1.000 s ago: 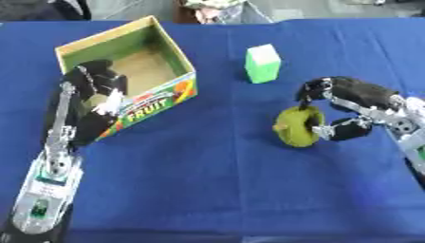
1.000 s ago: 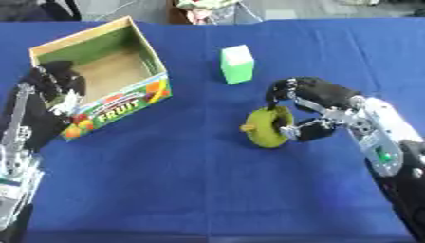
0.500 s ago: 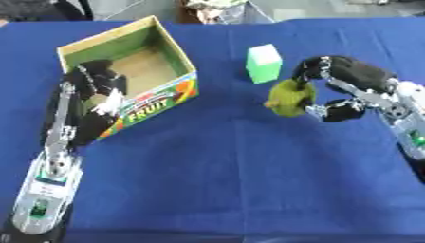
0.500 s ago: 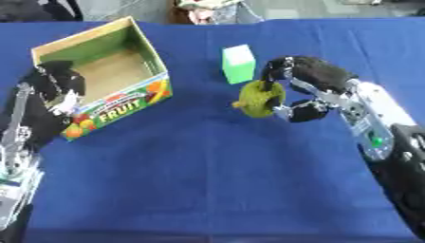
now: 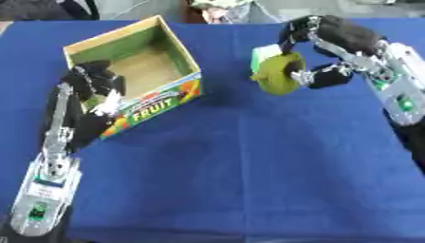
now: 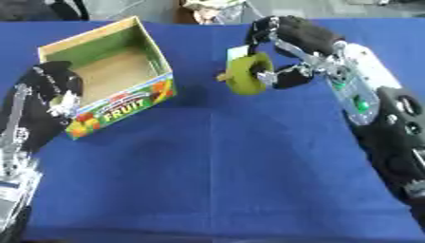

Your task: Pick up objects on the table and place them in the box.

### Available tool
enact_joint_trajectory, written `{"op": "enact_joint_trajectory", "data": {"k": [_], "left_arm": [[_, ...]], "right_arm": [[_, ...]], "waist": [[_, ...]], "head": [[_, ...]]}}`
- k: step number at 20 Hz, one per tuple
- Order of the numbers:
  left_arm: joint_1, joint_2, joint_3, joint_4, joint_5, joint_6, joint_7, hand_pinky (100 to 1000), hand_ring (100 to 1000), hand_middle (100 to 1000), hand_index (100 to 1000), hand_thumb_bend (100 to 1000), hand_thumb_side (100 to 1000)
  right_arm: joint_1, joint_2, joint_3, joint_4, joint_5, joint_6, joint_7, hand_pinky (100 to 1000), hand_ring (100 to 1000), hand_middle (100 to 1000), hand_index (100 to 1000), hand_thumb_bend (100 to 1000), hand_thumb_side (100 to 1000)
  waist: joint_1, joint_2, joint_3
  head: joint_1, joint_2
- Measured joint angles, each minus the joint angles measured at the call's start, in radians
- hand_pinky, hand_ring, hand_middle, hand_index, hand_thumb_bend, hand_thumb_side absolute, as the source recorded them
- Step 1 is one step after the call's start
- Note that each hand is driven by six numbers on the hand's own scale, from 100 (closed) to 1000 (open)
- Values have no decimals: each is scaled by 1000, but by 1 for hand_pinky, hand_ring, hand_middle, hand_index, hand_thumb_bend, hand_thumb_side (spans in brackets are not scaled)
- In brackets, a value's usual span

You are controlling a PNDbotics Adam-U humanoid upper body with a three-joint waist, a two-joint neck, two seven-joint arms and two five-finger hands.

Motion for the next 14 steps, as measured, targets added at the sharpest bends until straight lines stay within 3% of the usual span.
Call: {"op": "enact_joint_trajectory", "data": {"k": [7,14], "left_arm": [[-21,0,-17,-12,9,-3,-15,552,578,573,751,300,415],[-35,0,-30,-16,17,-6,-30,552,578,572,750,301,414]], "right_arm": [[-113,80,-37,90,142,-14,-56,748,736,684,326,100,100],[-166,159,-89,182,282,-10,-123,748,735,685,344,100,100]], "waist": [[-11,17,70],[-21,26,133]], "head": [[-46,-24],[-105,-42]]}}
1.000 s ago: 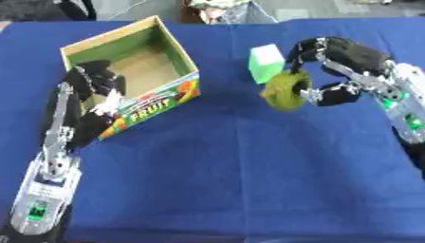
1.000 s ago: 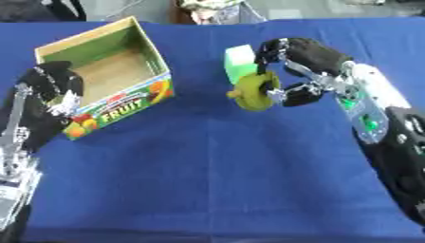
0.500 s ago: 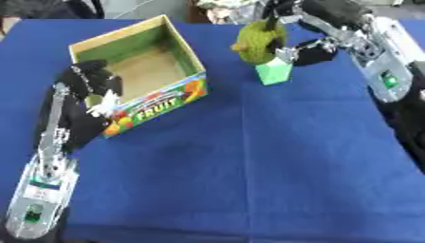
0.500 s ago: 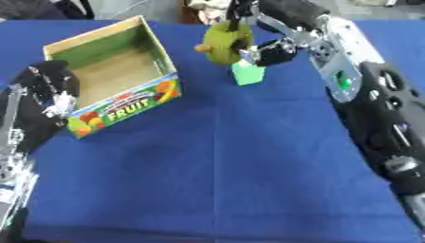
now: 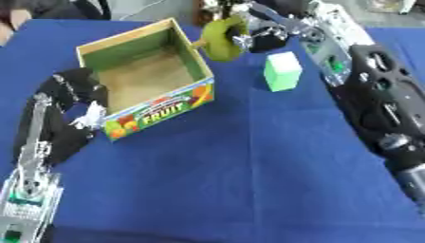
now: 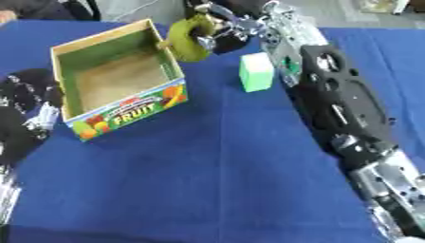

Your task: Pick up objects on the table and place them in the box.

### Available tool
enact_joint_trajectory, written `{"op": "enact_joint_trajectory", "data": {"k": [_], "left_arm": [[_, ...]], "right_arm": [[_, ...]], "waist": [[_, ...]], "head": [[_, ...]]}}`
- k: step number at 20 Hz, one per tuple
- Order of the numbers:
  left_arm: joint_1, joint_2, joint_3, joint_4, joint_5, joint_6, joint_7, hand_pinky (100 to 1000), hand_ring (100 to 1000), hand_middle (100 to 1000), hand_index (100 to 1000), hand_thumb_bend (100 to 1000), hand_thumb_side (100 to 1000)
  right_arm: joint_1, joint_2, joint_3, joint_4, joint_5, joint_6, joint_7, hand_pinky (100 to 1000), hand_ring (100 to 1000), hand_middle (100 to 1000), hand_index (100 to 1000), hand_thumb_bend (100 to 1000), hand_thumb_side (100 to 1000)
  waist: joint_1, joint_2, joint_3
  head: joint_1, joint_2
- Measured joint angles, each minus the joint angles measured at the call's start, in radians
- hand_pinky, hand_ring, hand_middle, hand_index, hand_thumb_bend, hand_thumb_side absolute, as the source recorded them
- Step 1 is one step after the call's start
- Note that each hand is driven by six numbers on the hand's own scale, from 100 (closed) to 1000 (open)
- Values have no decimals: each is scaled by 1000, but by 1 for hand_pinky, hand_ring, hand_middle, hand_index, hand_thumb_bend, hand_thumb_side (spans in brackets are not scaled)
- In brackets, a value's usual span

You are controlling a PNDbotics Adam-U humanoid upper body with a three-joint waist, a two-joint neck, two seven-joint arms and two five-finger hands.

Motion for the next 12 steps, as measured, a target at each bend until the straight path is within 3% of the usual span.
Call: {"op": "enact_joint_trajectory", "data": {"k": [6,12], "left_arm": [[-8,0,-9,0,4,-2,-10,552,577,572,750,301,414],[-17,-7,-18,0,7,-3,-20,553,577,571,750,302,413]], "right_arm": [[-17,60,-28,53,88,4,-35,748,734,685,351,100,100],[-17,98,-58,106,162,38,-48,758,748,710,550,100,100]], "waist": [[-9,5,39],[-14,7,99]], "head": [[-35,-9],[-70,-9]]}}
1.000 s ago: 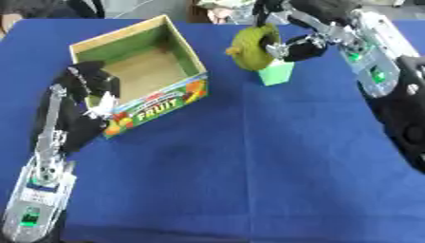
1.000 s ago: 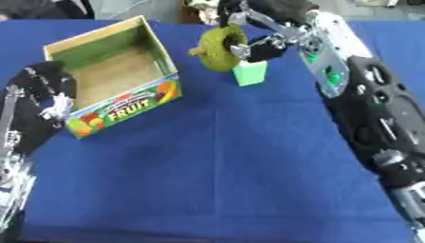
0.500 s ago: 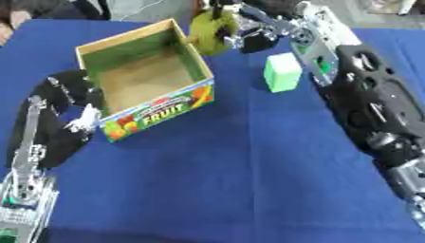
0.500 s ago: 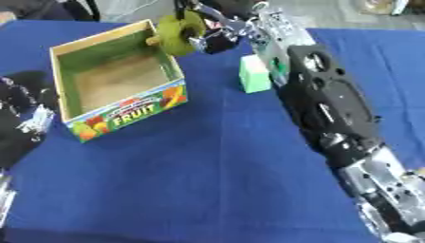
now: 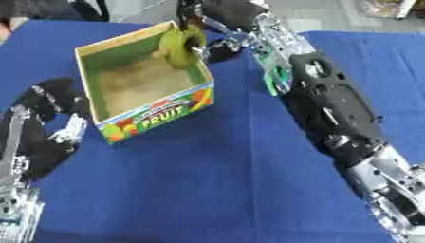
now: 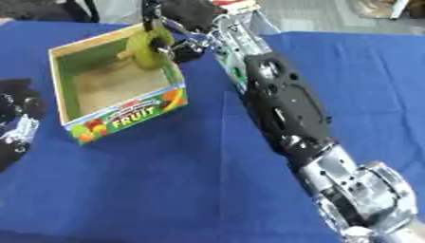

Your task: Pick up objects on the table and place them in the box.

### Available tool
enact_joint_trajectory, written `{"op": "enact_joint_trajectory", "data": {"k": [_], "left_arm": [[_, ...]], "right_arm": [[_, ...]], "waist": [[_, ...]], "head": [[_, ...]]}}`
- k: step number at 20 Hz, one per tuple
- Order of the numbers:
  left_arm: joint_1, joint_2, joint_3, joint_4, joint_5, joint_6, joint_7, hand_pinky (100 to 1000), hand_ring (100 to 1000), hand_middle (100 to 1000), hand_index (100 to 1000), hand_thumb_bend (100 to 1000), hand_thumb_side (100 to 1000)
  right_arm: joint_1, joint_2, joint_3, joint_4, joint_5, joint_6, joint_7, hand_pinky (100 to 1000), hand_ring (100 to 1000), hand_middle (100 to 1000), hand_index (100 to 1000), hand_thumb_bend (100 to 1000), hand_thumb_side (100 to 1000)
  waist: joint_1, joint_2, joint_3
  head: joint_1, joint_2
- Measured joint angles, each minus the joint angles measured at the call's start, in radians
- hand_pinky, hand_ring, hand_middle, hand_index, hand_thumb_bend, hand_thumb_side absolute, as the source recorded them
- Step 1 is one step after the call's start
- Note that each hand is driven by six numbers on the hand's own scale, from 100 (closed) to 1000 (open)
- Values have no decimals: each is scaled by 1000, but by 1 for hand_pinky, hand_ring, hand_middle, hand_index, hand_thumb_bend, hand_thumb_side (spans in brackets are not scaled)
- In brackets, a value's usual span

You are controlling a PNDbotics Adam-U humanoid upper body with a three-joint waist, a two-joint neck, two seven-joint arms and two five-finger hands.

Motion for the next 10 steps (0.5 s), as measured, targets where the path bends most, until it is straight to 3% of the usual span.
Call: {"op": "enact_joint_trajectory", "data": {"k": [5,6,10], "left_arm": [[-4,-2,-6,0,1,0,-6,553,577,571,751,301,414],[-5,-2,-6,0,1,0,-7,553,577,571,751,301,414],[-6,-2,-6,0,1,-2,-8,553,577,571,752,302,414]], "right_arm": [[2,17,-34,43,48,61,-5,760,759,722,697,100,100],[3,20,-40,50,52,75,-6,761,762,728,796,100,100],[11,29,-56,61,69,134,-27,764,768,742,906,180,315]], "waist": [[0,0,8],[0,0,8],[0,0,9]], "head": [[-10,0],[-11,0],[-13,0]]}}
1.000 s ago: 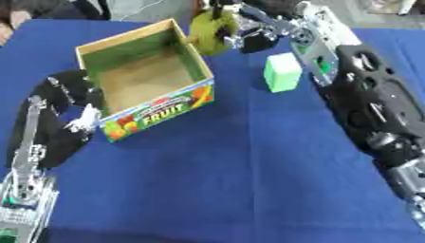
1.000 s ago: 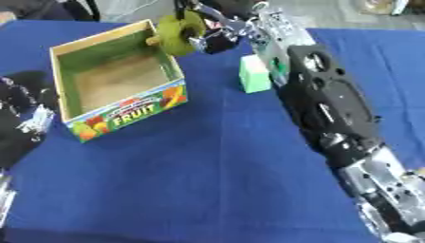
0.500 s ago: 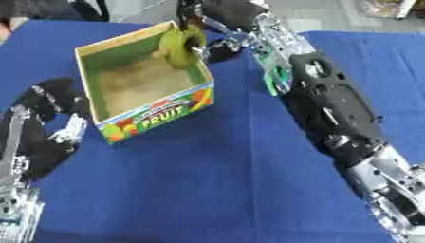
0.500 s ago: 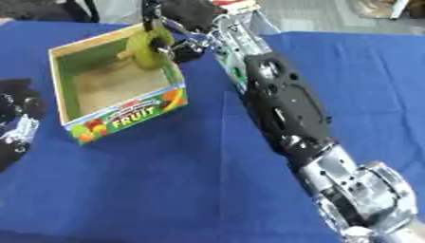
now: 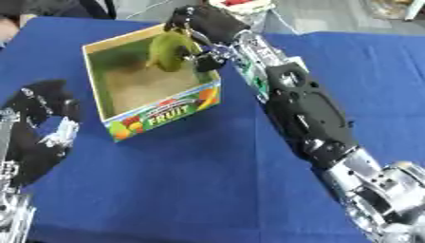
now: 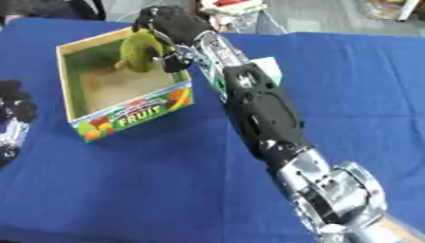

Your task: Pick up objects on the table and place them in the box.

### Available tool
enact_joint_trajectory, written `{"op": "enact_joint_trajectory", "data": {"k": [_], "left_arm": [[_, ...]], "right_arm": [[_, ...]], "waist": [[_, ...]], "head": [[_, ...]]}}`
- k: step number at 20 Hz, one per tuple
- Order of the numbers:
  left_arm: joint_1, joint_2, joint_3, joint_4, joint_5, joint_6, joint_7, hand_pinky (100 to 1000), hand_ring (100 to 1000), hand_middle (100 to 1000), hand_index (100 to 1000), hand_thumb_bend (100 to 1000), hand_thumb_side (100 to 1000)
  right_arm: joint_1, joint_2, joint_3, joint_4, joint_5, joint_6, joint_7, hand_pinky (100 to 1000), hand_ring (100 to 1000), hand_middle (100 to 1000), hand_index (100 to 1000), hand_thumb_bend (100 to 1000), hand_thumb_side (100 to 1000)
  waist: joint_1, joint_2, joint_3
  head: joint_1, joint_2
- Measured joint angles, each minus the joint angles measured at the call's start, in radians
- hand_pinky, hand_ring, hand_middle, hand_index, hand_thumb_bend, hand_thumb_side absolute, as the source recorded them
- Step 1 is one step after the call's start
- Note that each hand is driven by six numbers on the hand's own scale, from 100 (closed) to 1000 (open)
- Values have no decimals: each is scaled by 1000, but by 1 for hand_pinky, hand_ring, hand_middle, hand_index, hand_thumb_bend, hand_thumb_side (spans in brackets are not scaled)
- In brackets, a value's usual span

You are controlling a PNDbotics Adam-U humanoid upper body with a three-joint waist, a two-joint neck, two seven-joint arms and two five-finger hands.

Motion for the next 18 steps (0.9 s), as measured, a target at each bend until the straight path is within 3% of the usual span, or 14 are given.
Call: {"op": "enact_joint_trajectory", "data": {"k": [4,8,18], "left_arm": [[0,0,0,0,0,0,0,553,577,571,752,302,414],[0,0,0,0,0,0,0,554,577,571,753,303,414],[5,0,2,1,-6,1,1,554,577,571,754,304,418]], "right_arm": [[1,1,-1,0,18,40,-22,769,777,756,939,183,417],[5,1,0,0,16,52,-14,784,803,785,963,120,494],[5,-32,3,-62,-132,14,148,816,873,867,966,100,569]], "waist": [[0,0,-1],[0,0,-6],[10,1,-64]], "head": [[0,0],[0,0],[19,0]]}}
